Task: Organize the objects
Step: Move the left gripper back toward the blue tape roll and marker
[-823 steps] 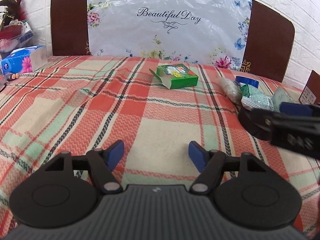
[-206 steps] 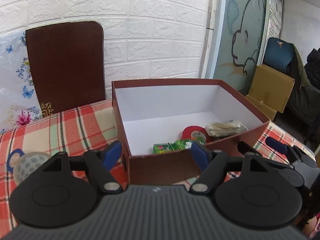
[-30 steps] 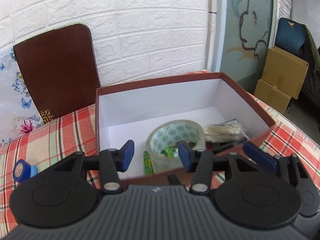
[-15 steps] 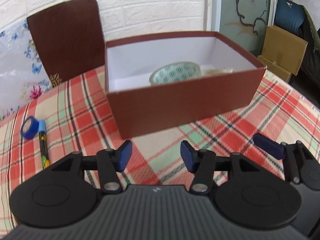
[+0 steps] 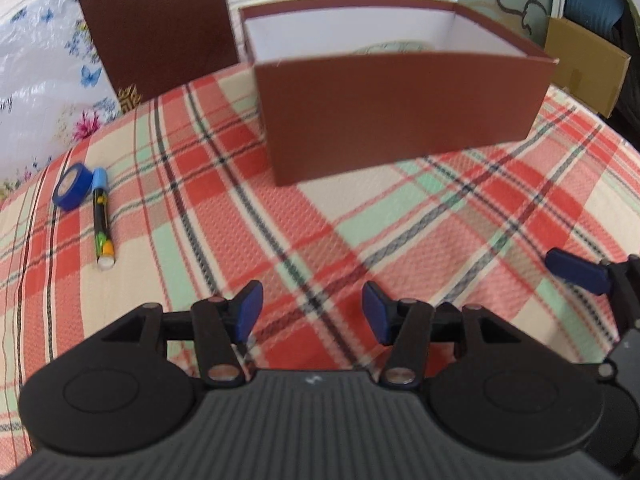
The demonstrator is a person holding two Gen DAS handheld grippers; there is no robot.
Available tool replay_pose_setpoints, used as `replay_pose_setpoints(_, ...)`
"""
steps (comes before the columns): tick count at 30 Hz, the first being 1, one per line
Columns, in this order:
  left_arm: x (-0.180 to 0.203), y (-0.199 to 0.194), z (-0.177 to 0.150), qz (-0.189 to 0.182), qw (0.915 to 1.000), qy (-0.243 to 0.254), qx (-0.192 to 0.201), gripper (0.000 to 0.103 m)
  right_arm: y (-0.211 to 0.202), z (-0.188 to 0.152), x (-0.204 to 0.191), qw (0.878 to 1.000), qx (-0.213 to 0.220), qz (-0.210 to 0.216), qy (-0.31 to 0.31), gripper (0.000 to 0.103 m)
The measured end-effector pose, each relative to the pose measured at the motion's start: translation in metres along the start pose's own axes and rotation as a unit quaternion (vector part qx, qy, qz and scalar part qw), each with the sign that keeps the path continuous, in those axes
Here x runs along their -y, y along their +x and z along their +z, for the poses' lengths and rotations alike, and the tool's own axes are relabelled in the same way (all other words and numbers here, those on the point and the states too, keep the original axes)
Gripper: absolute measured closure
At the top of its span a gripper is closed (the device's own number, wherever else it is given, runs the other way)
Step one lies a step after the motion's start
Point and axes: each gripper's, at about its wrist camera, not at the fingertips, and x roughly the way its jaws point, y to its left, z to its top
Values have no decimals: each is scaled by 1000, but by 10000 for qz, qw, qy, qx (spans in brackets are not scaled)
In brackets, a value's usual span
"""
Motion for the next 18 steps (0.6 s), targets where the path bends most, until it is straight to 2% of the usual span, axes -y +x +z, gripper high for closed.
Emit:
replay_pose_setpoints(4,-15,0,-12,23,9999,-145,6,39,-10,-6,-24,9997,-21,66,-237,11)
replay_pose_setpoints(11,-41,-6,-27,54,9992,-387,53,34,-16,-7,-54,9979,-67,295,-579,13)
replay_pose_setpoints(18,-70,-11,-40,187,9979,-613,111,31,-12,-1,-84,9934,-131,715,-892,15)
